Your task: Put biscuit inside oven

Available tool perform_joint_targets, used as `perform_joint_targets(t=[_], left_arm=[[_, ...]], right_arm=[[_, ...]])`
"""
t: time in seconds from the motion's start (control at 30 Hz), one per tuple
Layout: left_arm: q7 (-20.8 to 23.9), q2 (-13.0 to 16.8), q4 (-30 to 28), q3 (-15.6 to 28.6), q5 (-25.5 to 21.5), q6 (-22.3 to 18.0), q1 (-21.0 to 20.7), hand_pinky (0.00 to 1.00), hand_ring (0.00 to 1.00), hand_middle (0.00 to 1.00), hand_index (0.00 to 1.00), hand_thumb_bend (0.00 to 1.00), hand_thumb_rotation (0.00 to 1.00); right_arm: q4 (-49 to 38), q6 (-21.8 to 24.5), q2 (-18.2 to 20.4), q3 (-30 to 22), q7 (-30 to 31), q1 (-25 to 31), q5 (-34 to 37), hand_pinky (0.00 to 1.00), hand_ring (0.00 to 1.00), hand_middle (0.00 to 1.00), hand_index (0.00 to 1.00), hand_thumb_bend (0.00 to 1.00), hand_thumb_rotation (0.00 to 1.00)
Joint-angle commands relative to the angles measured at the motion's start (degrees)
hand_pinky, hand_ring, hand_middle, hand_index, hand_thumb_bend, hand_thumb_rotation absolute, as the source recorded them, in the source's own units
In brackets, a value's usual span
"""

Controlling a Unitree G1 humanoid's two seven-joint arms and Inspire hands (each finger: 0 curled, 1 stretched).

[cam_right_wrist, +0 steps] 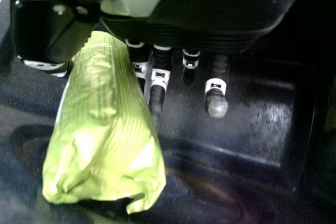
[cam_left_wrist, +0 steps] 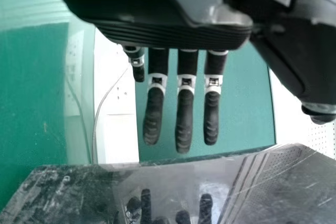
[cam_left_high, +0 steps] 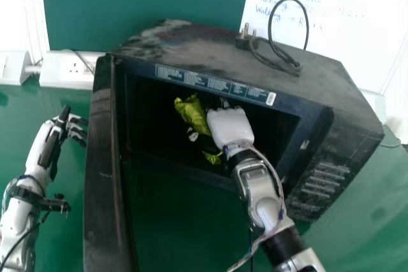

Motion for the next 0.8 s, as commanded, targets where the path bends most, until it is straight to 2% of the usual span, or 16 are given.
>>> perform_joint_targets(t=[0.0, 0.03, 0.07, 0.1, 0.13, 0.17, 0.3, 0.4, 0.47, 0.63, 0.77], left_arm=[[0.0, 0.16, -0.42, 0.17, -0.2, 0.2, 0.61, 0.24, 0.29, 0.38, 0.48, 0.51, 0.05], [0.03, 0.1, -0.69, 0.15, -0.29, 0.53, 0.65, 0.24, 0.29, 0.38, 0.48, 0.51, 0.05], [0.0, 0.08, -0.91, 0.15, -0.4, 0.78, 0.68, 0.24, 0.29, 0.38, 0.48, 0.51, 0.05], [-0.07, 0.08, -0.99, 0.16, -0.48, 0.89, 0.68, 0.24, 0.29, 0.38, 0.48, 0.51, 0.05], [-0.07, 0.09, -1.01, 0.16, -0.44, 0.92, 0.67, 0.24, 0.29, 0.38, 0.48, 0.51, 0.05], [-0.02, 0.09, -1.05, 0.14, -0.32, 0.88, 0.68, 0.24, 0.29, 0.38, 0.48, 0.51, 0.05], [0.22, 0.0, -1.85, -0.01, -0.07, 1.26, 0.82, 0.23, 0.29, 0.37, 0.48, 0.51, 0.05], [0.31, -0.13, -2.25, 0.08, -0.28, 1.92, 0.93, 0.23, 0.29, 0.37, 0.48, 0.51, 0.05], [0.09, -0.24, -1.82, 0.3, -0.72, 1.87, 0.88, 0.23, 0.28, 0.37, 0.48, 0.51, 0.05], [-0.24, -0.11, -1.4, 0.29, -0.73, 1.51, 0.72, 0.23, 0.28, 0.37, 0.48, 0.51, 0.05], [-0.35, 0.04, -0.65, 0.33, -0.53, 1.0, 0.53, 0.23, 0.29, 0.37, 0.48, 0.51, 0.05]], right_arm=[[-0.26, 0.88, -0.8, 0.39, -0.29, -1.76, 0.82, 0.08, 0.15, 0.47, 0.49, 0.53, 0.0], [-1.27, 2.17, -0.7, 0.44, 1.57, -1.65, 0.8, 0.08, 0.15, 0.47, 0.49, 0.53, 0.0], [-2.49, 3.5, -0.69, 0.58, 3.73, -1.52, 0.61, 0.09, 0.15, 0.36, 0.58, 0.67, 0.08], [-3.7, 4.7, -0.74, 0.73, 5.73, -1.36, 0.43, 0.1, 0.16, 0.32, 0.65, 0.76, 0.19], [-4.79, 5.63, -0.85, 0.9, 7.19, -1.16, 0.26, 0.12, 0.19, 0.32, 0.71, 0.83, 0.29], [-5.79, 6.31, -1.07, 1.14, 8.42, -0.95, 0.06, 0.14, 0.21, 0.32, 0.74, 0.86, 0.35], [-9.43, 7.39, -2.65, 2.09, 13.4, -0.31, -0.47, 0.24, 0.34, 0.44, 0.76, 0.87, 0.51], [-12.45, 8.03, -3.84, 2.56, 18.04, 0.15, -1.14, 0.34, 0.47, 0.58, 0.76, 0.86, 0.6], [-14.73, 8.53, -4.47, 2.49, 21.19, 0.6, -1.26, 0.39, 0.54, 0.66, 0.79, 0.87, 0.7], [-21.4, 9.98, -6.08, 2.26, 29.84, 1.66, -2.67, 0.42, 0.59, 0.69, 0.82, 0.91, 0.83], [-27.82, 9.91, -7.79, 1.82, 36.87, 3.06, -3.58, 0.43, 0.59, 0.67, 0.84, 0.95, 0.87]])
